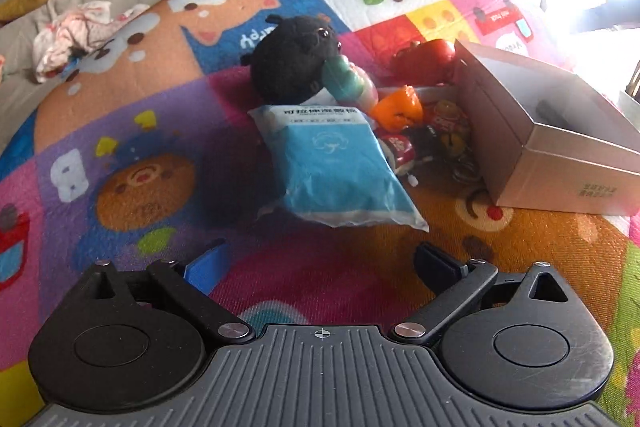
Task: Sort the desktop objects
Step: 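Grasp the red toy figure with the right tool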
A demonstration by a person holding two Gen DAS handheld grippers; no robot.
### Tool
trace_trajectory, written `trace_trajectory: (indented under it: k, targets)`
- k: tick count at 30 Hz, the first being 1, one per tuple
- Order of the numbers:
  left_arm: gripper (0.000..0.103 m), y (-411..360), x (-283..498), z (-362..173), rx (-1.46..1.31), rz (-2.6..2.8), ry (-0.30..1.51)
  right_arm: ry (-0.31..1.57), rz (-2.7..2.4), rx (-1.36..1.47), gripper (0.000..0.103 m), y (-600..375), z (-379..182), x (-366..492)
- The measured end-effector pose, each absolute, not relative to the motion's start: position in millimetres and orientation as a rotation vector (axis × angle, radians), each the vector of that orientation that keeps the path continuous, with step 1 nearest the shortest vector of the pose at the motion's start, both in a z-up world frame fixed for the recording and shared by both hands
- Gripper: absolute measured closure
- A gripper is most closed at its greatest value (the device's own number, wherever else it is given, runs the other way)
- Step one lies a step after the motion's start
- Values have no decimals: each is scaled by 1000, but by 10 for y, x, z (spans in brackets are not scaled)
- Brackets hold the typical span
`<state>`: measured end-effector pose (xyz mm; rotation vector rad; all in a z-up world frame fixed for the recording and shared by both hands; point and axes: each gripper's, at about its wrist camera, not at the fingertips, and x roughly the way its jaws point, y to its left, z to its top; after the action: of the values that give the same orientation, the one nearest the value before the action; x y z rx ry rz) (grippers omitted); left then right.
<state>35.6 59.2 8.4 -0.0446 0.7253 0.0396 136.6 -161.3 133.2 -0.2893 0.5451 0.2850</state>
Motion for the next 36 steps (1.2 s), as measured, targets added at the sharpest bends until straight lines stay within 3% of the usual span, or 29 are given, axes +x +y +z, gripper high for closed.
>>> trace_trajectory:
  k: [4,11,12,15,16,21,28,36]
  targets:
    - [1,616,323,73,-62,27,715,683,417,-264,17,-830,1289,1830]
    - [0,621,316,60,-71,19,709,797,271,-415,18,-25,631,2588]
    - [0,622,315,60,-74,18,707,823,245,-453,23,34,537,2642]
    - [0,621,313,62,-78,17,705,881,205,-543,51,122,377,2685]
    - [0,627,313,61,-80,16,703,869,214,-544,51,119,397,2656]
    - [0,642,317,59,-89,11,701,776,282,-487,51,-22,757,2326]
    - [0,645,320,57,-91,10,700,756,569,-331,51,-648,1331,1196]
    - [0,639,314,61,-92,18,696,795,612,-326,48,-1329,984,311]
